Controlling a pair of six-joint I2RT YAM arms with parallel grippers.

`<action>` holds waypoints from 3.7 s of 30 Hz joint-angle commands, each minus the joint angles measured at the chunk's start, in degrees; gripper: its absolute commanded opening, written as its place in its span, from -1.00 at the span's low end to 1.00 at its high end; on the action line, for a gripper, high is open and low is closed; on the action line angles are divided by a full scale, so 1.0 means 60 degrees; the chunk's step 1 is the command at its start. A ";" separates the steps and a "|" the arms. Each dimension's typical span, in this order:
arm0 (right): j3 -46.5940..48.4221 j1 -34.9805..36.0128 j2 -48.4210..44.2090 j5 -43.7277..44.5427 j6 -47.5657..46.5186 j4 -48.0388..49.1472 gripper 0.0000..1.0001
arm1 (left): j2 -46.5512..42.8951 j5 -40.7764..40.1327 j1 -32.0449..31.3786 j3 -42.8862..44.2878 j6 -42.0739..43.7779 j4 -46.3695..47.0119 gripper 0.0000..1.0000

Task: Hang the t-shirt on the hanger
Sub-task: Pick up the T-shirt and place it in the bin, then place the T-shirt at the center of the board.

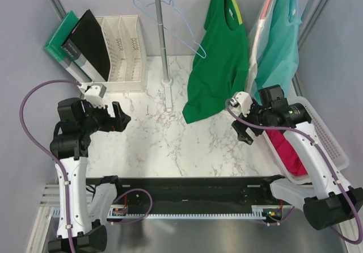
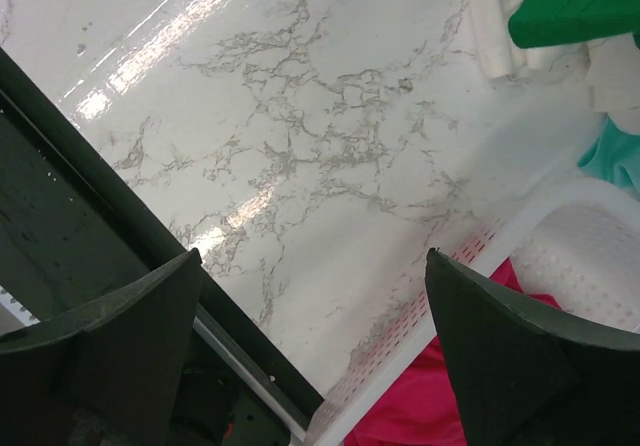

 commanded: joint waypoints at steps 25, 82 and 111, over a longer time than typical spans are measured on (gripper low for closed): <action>-0.0529 -0.8748 0.1766 0.2185 -0.3789 0.0303 0.96 | 0.2660 0.1387 0.0076 0.1623 0.0202 0.0466 0.99; 0.6965 -0.0774 0.1926 -0.7228 0.9143 0.7615 -1.00 | 0.1251 0.1534 0.0061 0.1433 -0.2493 0.3704 0.99; -0.0958 0.3528 0.1680 -0.0143 0.2101 0.3547 0.96 | 0.1868 0.2049 -0.2924 -0.1084 0.8392 -0.1149 0.91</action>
